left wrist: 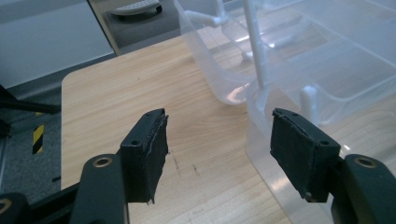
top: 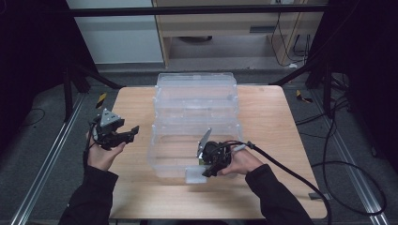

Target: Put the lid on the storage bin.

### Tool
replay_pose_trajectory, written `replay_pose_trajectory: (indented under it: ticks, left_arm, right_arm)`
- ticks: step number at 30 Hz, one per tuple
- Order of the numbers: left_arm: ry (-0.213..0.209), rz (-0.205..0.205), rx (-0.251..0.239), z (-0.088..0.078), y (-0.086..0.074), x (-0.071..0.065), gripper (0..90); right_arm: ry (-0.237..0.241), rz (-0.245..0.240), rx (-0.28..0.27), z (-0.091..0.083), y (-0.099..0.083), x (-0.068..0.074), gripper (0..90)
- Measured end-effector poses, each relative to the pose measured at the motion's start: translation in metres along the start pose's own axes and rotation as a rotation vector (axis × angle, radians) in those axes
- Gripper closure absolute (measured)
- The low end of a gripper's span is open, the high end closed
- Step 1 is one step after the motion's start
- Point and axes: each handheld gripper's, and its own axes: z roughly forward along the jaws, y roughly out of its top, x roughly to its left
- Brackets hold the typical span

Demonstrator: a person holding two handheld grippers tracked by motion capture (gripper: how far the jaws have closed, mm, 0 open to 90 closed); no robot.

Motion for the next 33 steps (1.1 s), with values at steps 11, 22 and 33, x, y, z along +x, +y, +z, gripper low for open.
replay_pose_trajectory:
  ticks: [11,22,33]
  left_arm:
    - [-0.025,0.049,-0.021,-0.001,0.023,-0.008,37.1]
    - [-0.034,0.095,-0.034,0.003,0.045,-0.018,37.1]
    - [-0.054,0.142,-0.047,0.012,0.065,-0.029,38.3]
  right_arm:
    - [-0.003,-0.003,-0.003,0.0,0.0,0.0,65.0]
    - [-0.005,-0.005,-0.003,0.0,0.0,0.0,65.0]
    - [-0.001,-0.008,0.0,0.0,0.0,0.0,65.0]
